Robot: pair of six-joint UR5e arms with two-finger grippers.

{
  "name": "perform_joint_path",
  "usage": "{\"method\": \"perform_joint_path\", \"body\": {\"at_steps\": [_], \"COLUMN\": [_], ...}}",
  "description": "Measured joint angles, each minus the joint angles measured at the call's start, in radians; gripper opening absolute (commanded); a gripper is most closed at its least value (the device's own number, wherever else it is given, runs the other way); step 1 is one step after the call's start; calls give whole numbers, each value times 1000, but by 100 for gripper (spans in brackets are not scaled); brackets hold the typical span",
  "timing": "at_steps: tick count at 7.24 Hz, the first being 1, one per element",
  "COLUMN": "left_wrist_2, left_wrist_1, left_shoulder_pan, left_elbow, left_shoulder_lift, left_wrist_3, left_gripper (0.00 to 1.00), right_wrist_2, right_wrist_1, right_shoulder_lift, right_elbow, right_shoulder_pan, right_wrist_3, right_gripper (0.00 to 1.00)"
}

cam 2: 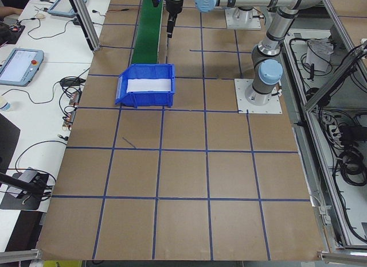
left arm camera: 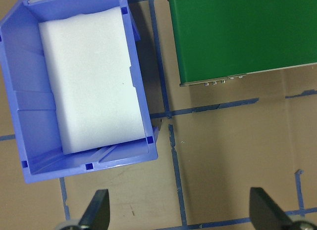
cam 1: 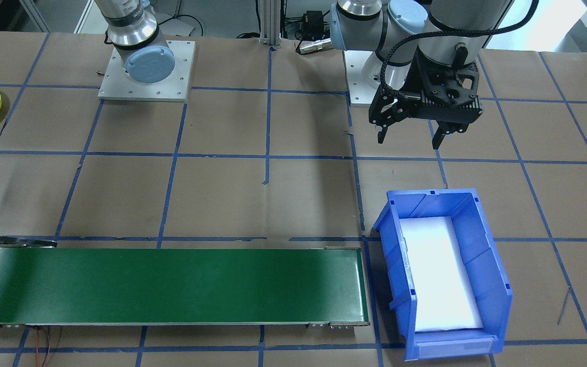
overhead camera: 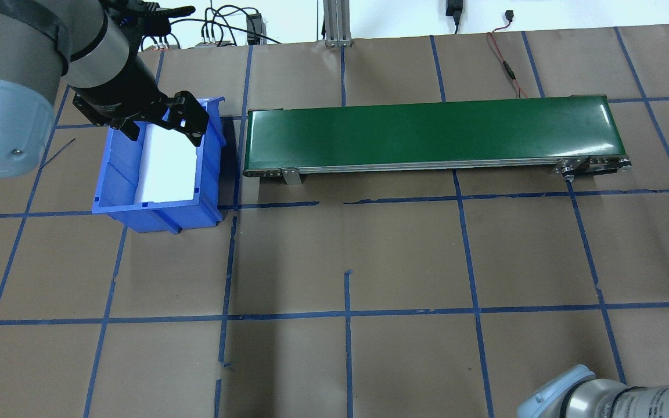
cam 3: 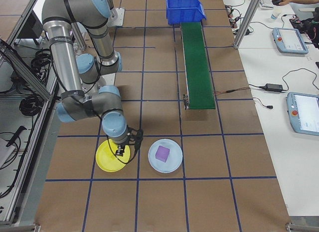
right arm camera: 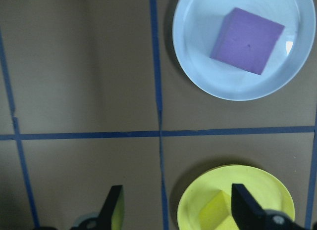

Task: Move block left to right into plate

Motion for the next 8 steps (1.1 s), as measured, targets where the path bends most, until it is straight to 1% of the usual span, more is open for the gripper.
{"method": "perform_joint_path", "body": {"at_steps": [1, 2, 3, 4, 6, 8], "left_wrist_2": [1, 1, 1, 1, 0, 0], "left_wrist_1": [0, 0, 0, 0, 0, 0], "left_shoulder_pan": [0, 0, 0, 0, 0, 0], "left_elbow": [0, 0, 0, -1, -2, -3], "left_shoulder_lift": [0, 0, 0, 0, 0, 0], "left_wrist_3": [0, 0, 0, 0, 0, 0], "left_gripper": [100, 100, 100, 100, 100, 100], "right_wrist_2": [18, 29, 20, 8, 7, 1], "right_wrist_1": [63, 101, 117, 131, 140, 102], "right_shoulder_lift": [-49, -89, -116, -140, -178, -170], "right_elbow": [-18, -26, -28, -28, -24, -27], "right_shoulder_pan": [95, 213, 351, 481, 723, 951], "right_wrist_3": [176, 370, 514, 634, 800, 1021], "right_gripper": [80, 80, 100, 100, 100, 100]}}
